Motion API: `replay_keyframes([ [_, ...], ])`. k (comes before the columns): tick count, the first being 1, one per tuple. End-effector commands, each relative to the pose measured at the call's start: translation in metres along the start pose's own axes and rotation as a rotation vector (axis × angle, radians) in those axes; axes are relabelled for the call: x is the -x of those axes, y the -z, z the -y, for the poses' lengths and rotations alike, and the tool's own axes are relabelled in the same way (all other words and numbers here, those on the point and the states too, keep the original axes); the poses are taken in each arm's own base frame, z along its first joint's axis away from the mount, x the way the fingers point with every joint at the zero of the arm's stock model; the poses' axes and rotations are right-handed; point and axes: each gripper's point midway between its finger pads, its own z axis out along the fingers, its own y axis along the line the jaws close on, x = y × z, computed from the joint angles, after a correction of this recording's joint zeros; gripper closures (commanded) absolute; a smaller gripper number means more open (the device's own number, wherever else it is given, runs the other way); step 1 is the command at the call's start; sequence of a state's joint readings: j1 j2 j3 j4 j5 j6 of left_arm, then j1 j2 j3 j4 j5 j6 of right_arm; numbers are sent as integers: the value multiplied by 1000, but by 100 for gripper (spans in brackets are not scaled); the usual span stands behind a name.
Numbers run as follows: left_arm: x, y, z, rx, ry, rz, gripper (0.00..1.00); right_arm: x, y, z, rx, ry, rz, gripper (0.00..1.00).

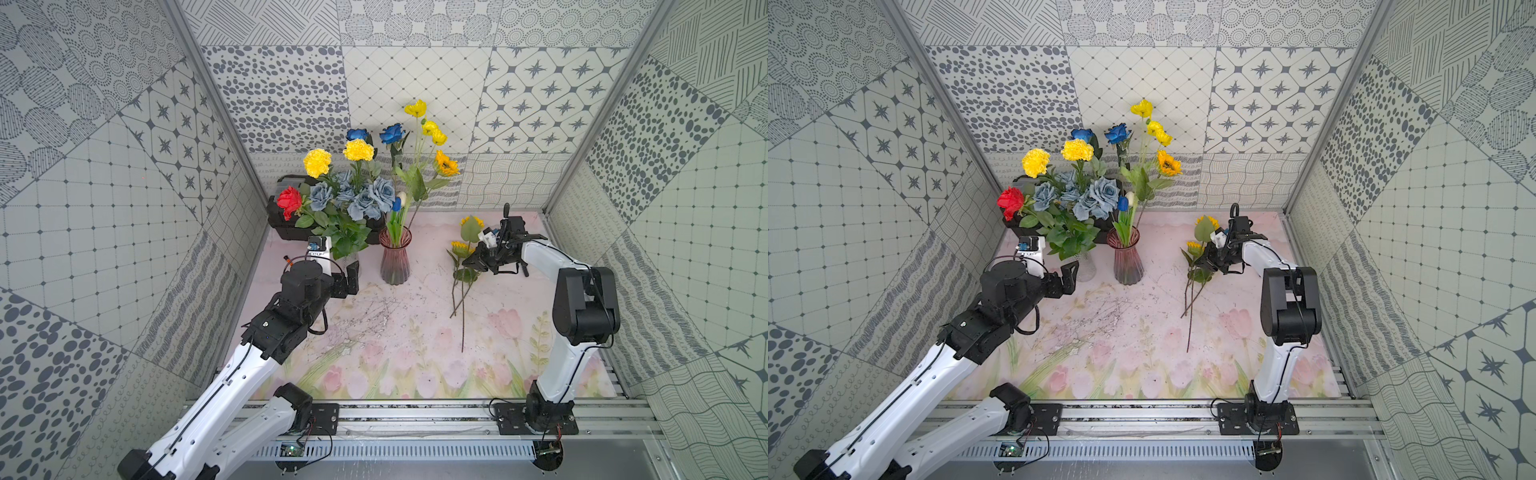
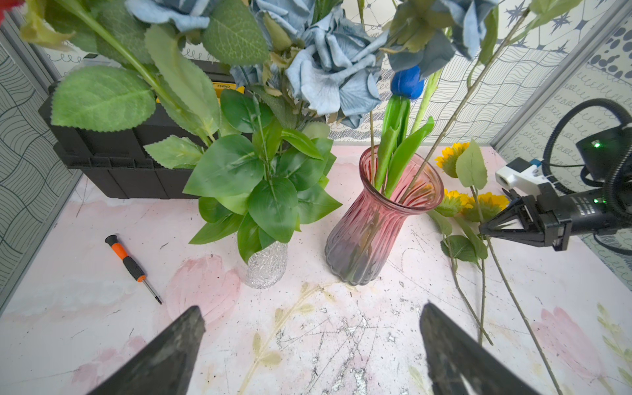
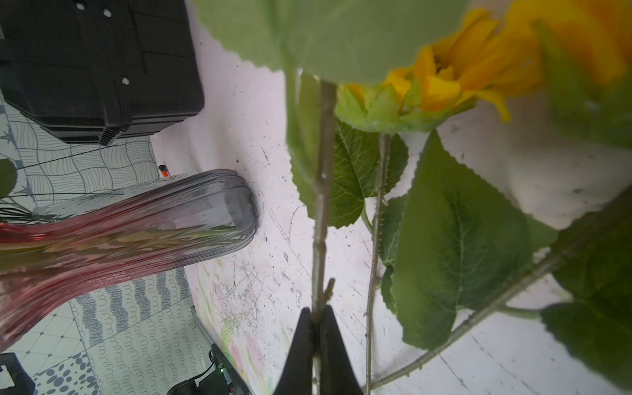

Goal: Pick out yellow flowers from the vase
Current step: Place the flower at the center of the board.

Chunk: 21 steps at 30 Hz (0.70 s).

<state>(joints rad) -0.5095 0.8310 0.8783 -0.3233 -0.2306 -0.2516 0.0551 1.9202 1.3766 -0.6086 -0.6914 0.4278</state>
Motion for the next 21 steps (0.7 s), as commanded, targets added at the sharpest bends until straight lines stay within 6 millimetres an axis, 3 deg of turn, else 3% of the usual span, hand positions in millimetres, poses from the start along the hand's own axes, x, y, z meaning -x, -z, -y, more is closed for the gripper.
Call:
replay_keyframes([
  [1, 11, 1, 6, -33, 22, 36, 2, 7, 0, -2, 7, 26, 6, 100],
  [11, 17, 13, 2, -31, 30, 81, 2, 1, -4, 11, -48, 27, -13, 99],
  [21, 10, 1, 4, -33, 33, 51, 2, 6, 3, 8, -67, 42, 0, 54],
])
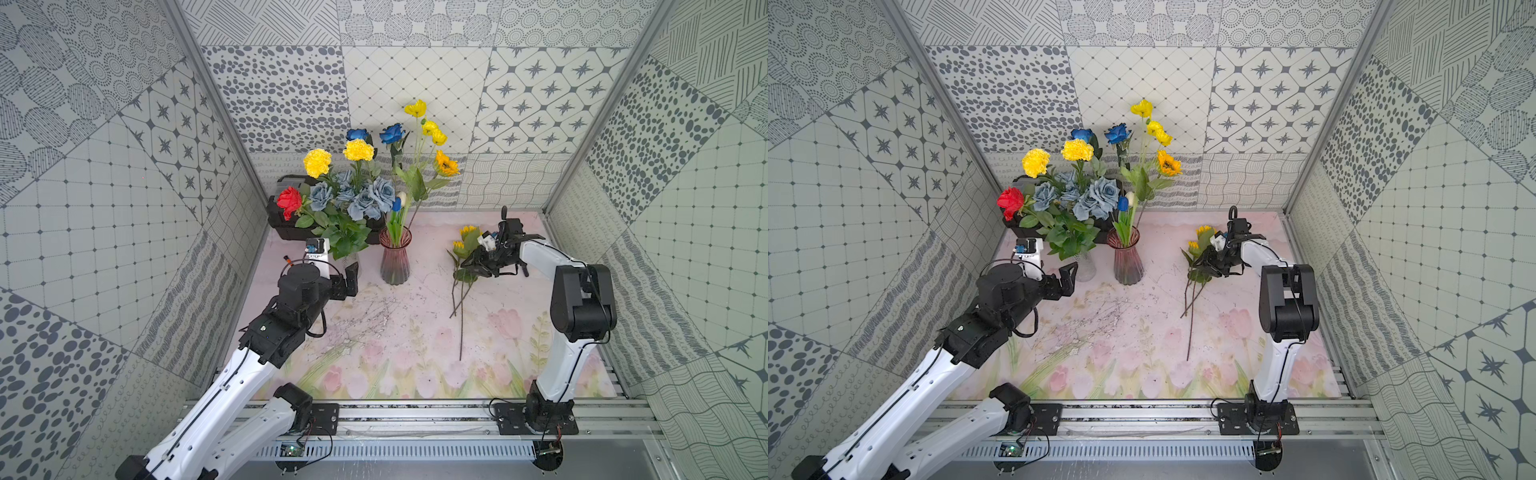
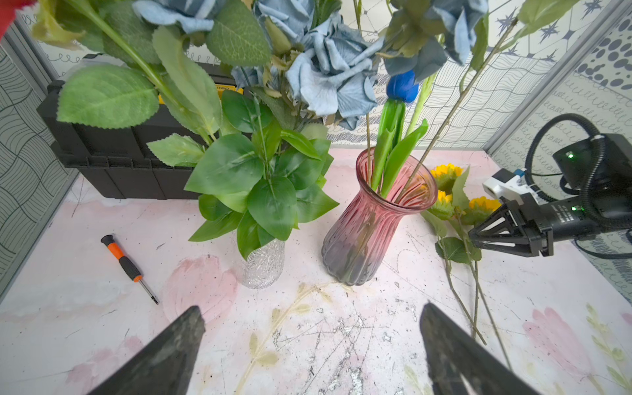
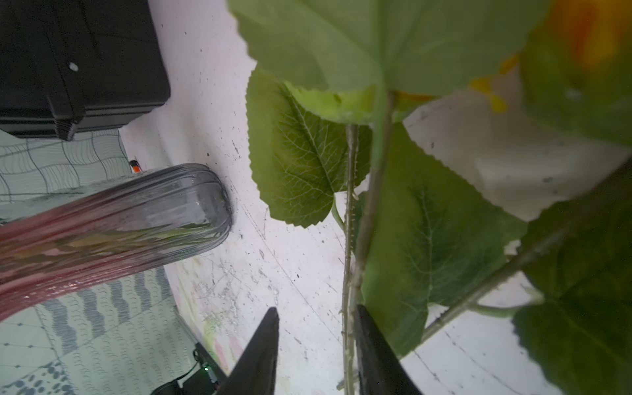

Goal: Pick out yellow flowers from the vase
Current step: Place the flower at the center of the board.

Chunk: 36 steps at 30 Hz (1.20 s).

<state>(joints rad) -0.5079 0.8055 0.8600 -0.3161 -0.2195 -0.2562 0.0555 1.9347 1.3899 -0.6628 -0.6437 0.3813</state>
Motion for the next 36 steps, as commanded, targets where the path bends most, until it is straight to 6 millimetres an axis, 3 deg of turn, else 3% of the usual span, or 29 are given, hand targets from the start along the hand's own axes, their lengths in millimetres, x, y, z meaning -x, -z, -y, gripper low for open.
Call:
replay_keyframes([
  [1, 11, -3, 4, -22, 25, 39, 2, 10, 8, -5, -13, 34, 27, 48],
  [11, 13, 1, 2, -16, 26, 52, 2, 10, 41, -10, -139, 107, 81, 4],
  [20, 18, 8, -2, 11, 16, 50, 2, 7, 91, -36, -214, 192, 211, 2],
  [25, 25, 18, -7, 39, -17, 24, 2, 6, 128, -70, -212, 274, 374, 2],
  [30, 28, 23, -8, 47, -59, 17, 2, -1, 170, -132, -69, 432, 696, 2],
  [32, 27, 22, -8, 49, -75, 13, 2, -13, 173, -163, -14, 534, 791, 2],
  [36, 14, 18, -8, 42, -88, -41, 2, -38, 154, -212, 67, 708, 860, 2],
])
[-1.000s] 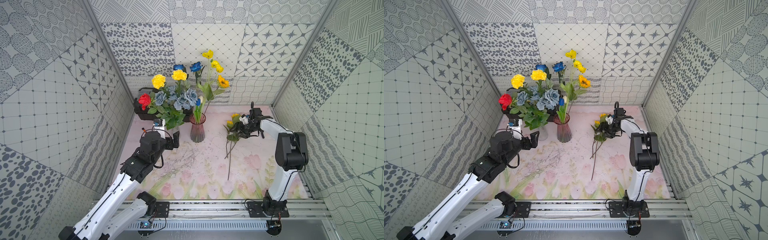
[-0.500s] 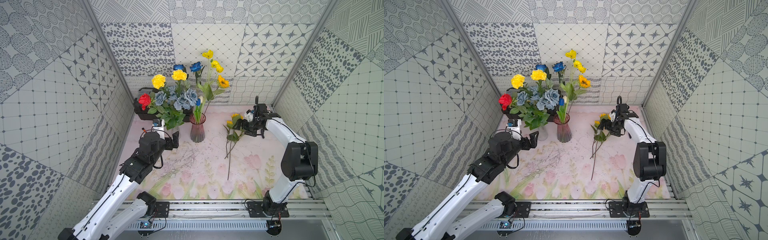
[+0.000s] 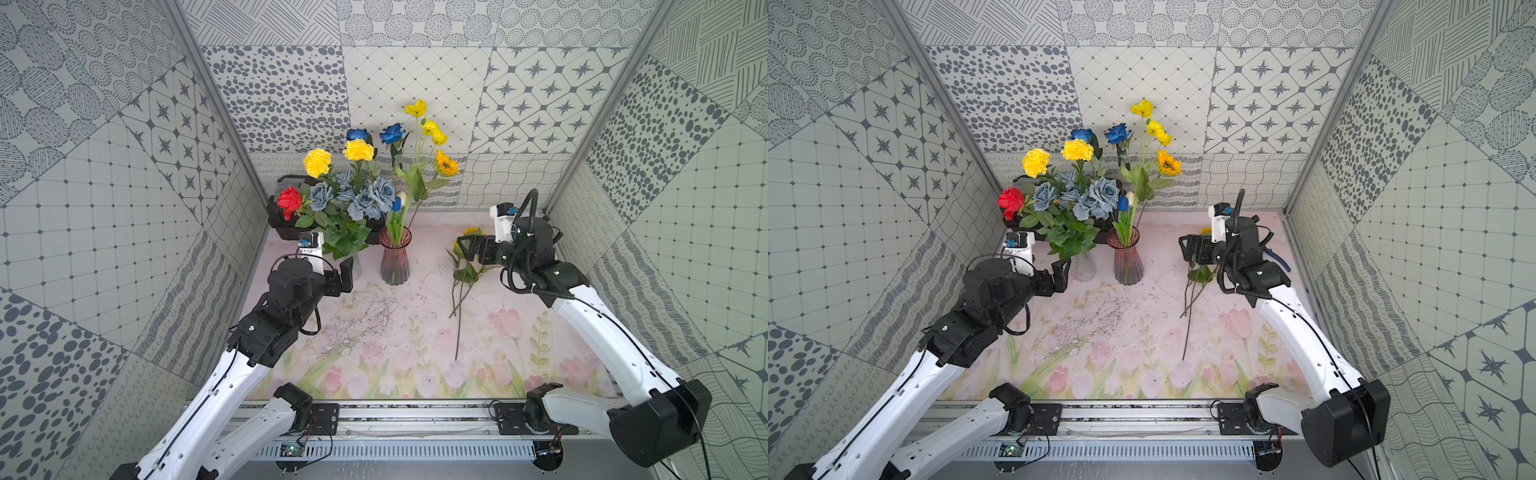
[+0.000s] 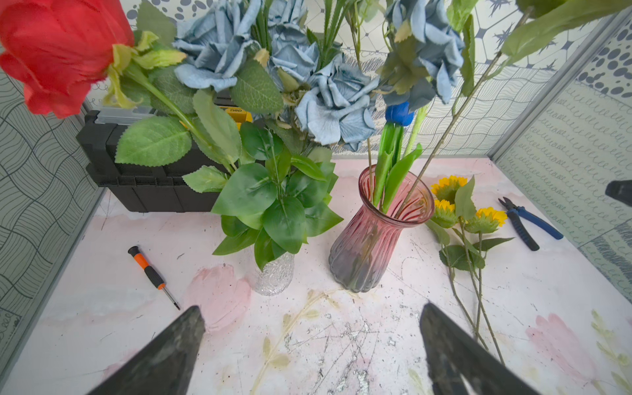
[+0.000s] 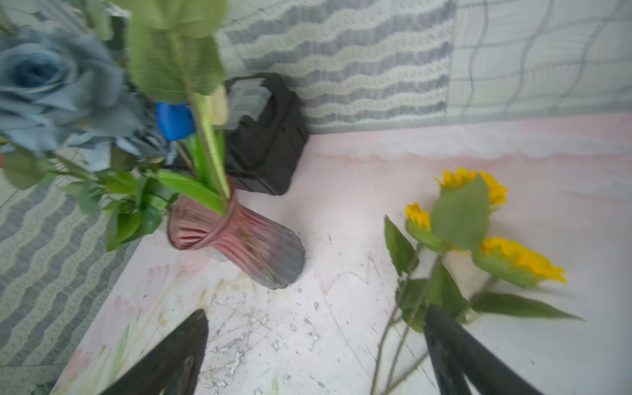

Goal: Pick out yellow flowers from the vase
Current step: Place the flower at the center of the board, then pick up the flower from the vase.

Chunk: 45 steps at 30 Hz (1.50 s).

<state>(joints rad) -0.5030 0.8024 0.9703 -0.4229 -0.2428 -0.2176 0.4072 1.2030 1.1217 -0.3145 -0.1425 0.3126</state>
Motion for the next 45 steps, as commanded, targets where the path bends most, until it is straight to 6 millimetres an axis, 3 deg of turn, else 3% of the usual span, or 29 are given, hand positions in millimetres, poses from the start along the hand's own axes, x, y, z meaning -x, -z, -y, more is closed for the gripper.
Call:
replay_keyframes([
  [1, -11, 0, -3, 13, -51, -54, 2, 30, -13, -33, 57, 100, 210, 2],
  [5, -9, 5, -9, 32, -33, -33, 2, 31, -26, -59, 130, 108, 338, 2],
  [9, -7, 11, -11, 29, -19, 1, 2, 33, -37, -71, 158, 104, 454, 10],
  [19, -7, 11, -7, 4, -10, -7, 2, 25, -81, -75, 188, 78, 498, 24],
  [30, -7, 11, -6, -6, -3, -4, 2, 22, -94, -68, 156, 63, 493, 27],
  [36, -7, 12, -7, -1, -4, -4, 2, 21, -108, -69, 178, 49, 493, 43],
  [45, -8, 11, -6, -2, -5, -8, 2, 21, -130, -71, 192, 24, 474, 48],
])
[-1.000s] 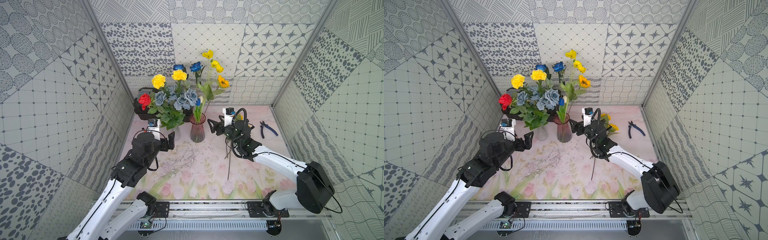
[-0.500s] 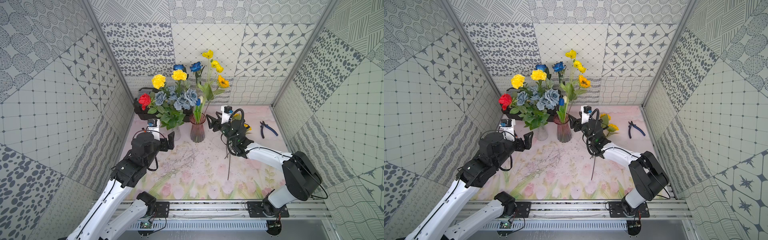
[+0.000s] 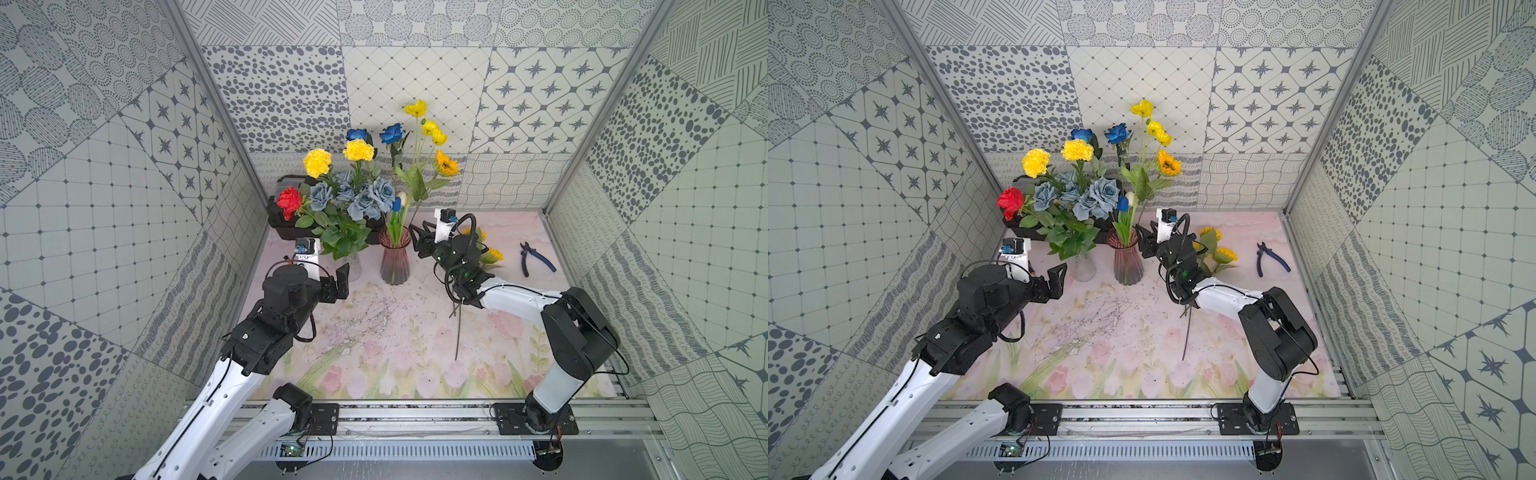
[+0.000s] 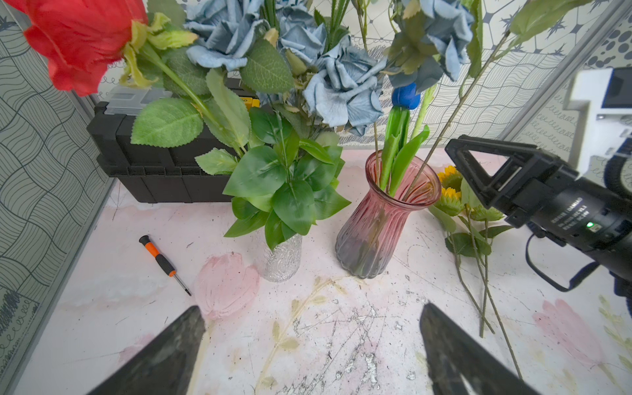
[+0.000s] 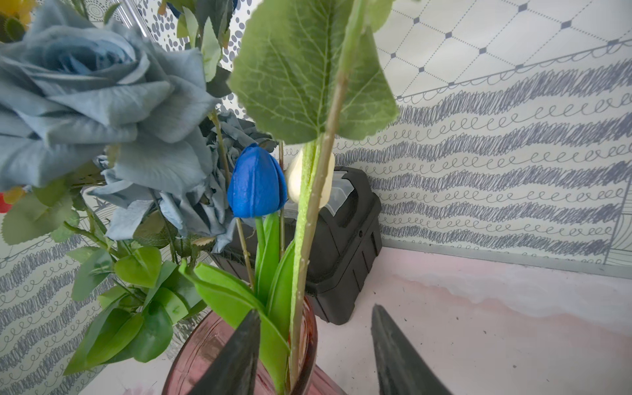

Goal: Pick out yellow flowers from the vase
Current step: Pick up the flower from the vase.

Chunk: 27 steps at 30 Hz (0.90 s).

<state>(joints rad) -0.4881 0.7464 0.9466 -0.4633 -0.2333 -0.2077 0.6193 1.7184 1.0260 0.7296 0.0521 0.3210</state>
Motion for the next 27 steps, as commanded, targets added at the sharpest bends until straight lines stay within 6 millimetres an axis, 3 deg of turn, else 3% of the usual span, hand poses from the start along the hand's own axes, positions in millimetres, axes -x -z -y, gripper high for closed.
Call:
replay_keyframes([
  [1, 1, 0, 1, -10, 2, 2, 2, 22, -7, -7, 32, -29, 72, 48],
  [12, 0, -2, 0, -9, 9, -2, 2, 16, -19, -5, 35, -41, 54, 56],
  [27, -2, -4, -2, -12, 28, -12, 2, 17, -27, -10, 65, -43, 55, 85],
])
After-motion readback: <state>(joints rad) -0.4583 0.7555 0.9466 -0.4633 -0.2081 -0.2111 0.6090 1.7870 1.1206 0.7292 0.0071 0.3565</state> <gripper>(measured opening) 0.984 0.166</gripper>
